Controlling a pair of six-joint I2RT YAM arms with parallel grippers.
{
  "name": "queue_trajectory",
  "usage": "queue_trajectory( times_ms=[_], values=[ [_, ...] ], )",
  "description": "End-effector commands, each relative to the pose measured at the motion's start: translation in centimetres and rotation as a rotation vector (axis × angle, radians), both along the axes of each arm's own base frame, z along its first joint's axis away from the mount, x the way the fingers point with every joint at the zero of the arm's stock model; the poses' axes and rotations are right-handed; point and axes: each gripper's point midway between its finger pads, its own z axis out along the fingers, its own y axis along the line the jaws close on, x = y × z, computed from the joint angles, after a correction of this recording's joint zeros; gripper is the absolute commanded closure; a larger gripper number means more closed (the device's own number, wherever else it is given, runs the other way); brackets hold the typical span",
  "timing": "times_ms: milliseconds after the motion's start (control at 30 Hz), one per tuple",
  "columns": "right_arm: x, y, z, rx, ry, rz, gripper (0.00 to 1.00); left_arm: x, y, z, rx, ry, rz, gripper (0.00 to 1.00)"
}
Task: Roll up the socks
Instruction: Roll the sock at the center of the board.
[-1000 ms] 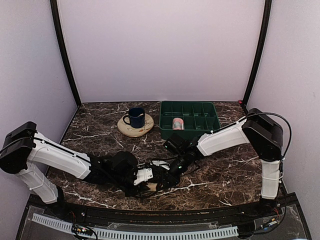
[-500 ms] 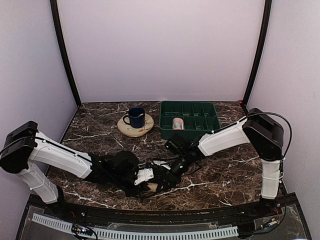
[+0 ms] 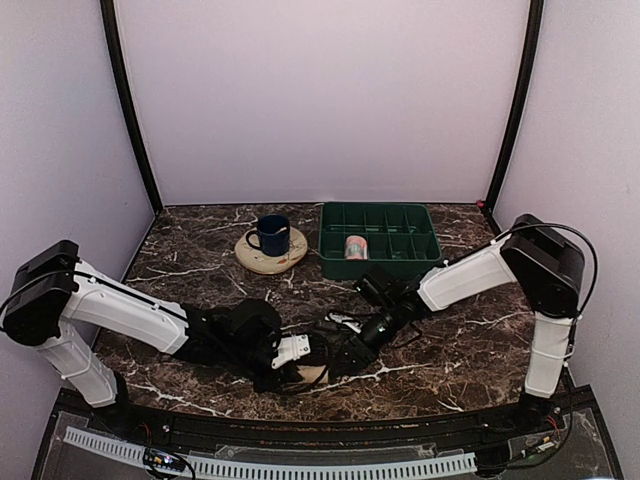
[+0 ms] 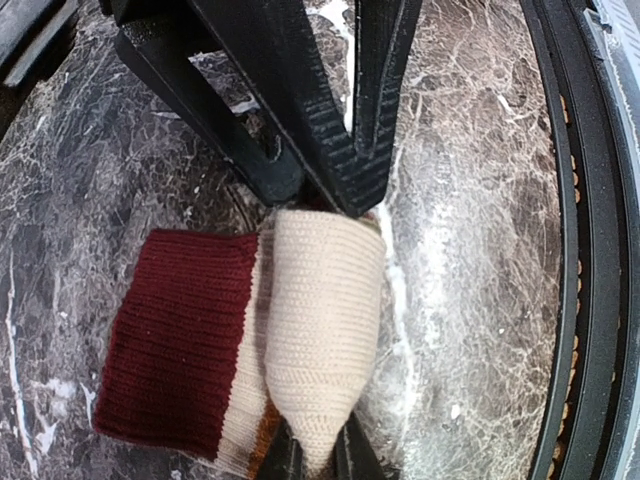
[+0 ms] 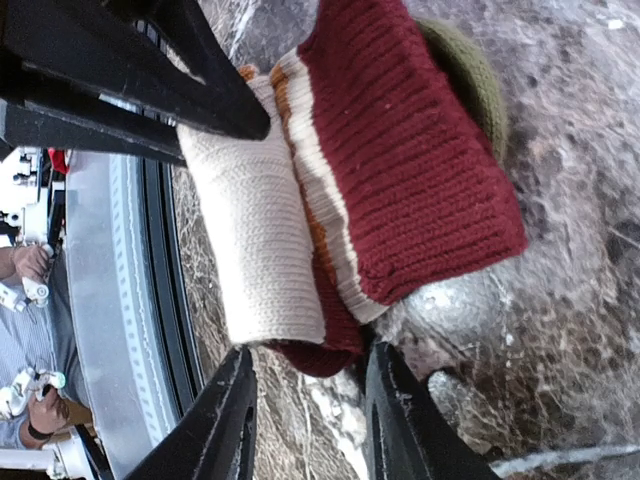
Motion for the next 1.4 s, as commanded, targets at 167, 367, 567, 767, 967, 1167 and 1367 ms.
queue_trajectory(
  times_ms=[167, 367, 567, 767, 967, 1167, 1367],
  values=[
    [1.7, -1.2, -0.1, -0.024, -0.048, -0.129, 0.65, -1.3, 1.2, -1.6, 0.069, 0.158, -0.009, 1.00],
    [3.3, -2.2, 0.3, -0.023, -0.143, -0.240, 0.65, -1.0, 1.3, -1.3, 0.061, 0.259, 0.007, 1.00],
    [4.8, -3.5, 0.9, -0.008, -0.276, -0.348, 0.65, -0.8, 1.4, -1.0, 0.054, 0.369, 0.019, 1.00],
    [5.1, -4.7, 1.3, -0.039, -0.460, -0.388, 0.65, -0.7, 1.3, -1.6, 0.095, 0.469, 0.030, 1.00],
    [3.4, -3.3, 3.2, -0.043, -0.696, -0.331, 0.65, -0.8, 1.1, -1.8, 0.111, 0.589, 0.041, 1.00],
    [2.1, -2.6, 4.6, -0.040, -0.846, -0.290, 0.65, -0.5, 1.1, -1.6, 0.088, 0.679, 0.059, 1.00],
    [0.5, -1.1, 4.7, -0.059, -0.935, -0.187, 0.59, -0.6, 1.0, -1.5, 0.078, 0.754, 0.048, 1.00]
  ],
)
